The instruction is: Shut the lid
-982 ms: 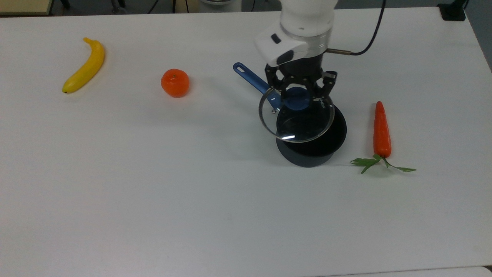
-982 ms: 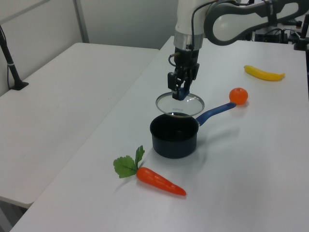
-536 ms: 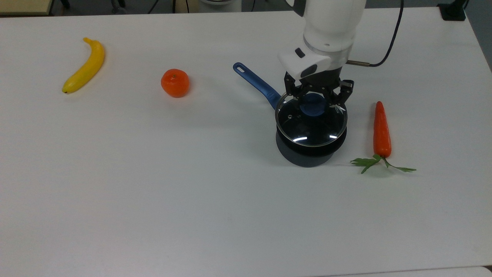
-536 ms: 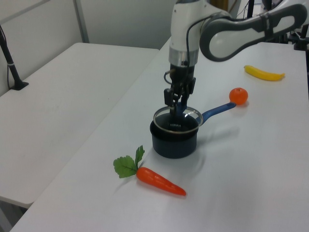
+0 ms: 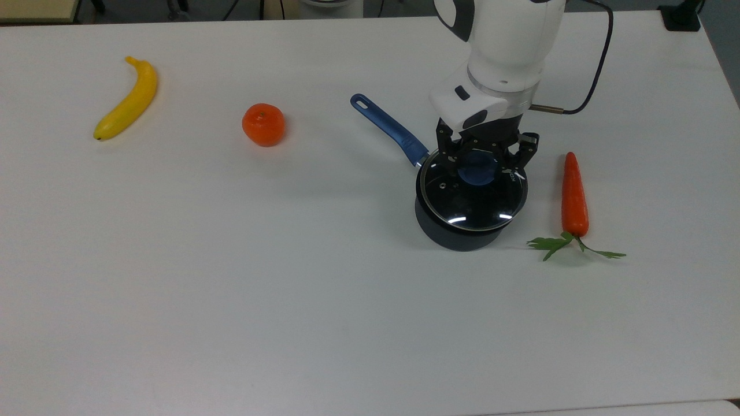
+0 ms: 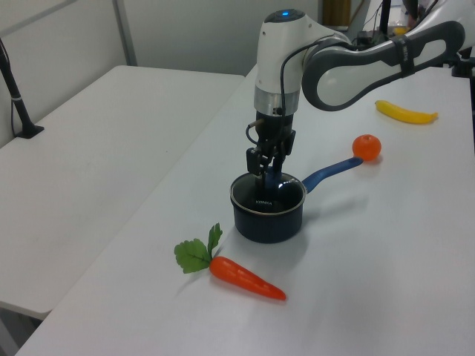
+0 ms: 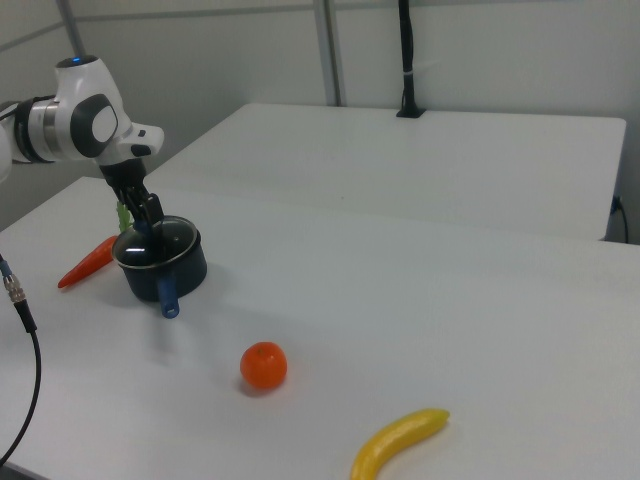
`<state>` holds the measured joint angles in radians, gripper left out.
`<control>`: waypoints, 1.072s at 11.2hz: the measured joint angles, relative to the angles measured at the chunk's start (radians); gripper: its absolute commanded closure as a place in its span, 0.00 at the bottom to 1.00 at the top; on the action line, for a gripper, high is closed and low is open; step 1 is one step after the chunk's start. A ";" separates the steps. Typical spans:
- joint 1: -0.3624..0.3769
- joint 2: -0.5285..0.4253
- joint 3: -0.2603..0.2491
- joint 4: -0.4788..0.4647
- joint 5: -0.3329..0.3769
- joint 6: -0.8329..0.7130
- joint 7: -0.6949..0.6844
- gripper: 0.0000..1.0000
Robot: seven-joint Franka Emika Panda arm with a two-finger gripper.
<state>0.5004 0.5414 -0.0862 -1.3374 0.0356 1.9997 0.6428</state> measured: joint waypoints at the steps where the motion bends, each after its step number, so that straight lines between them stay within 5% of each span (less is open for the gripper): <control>1: 0.000 0.001 0.000 0.000 -0.008 0.001 0.000 0.55; 4: 0.001 0.009 0.000 0.001 -0.029 0.001 0.001 0.48; 5: 0.001 0.010 0.000 0.002 -0.031 0.001 0.001 0.14; 6: 0.001 0.010 0.000 0.002 -0.032 0.001 0.001 0.00; 12: -0.005 -0.026 -0.016 0.035 -0.033 -0.004 -0.001 0.00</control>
<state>0.4951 0.5150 -0.1019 -1.3021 0.0024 1.9957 0.6414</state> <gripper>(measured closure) 0.000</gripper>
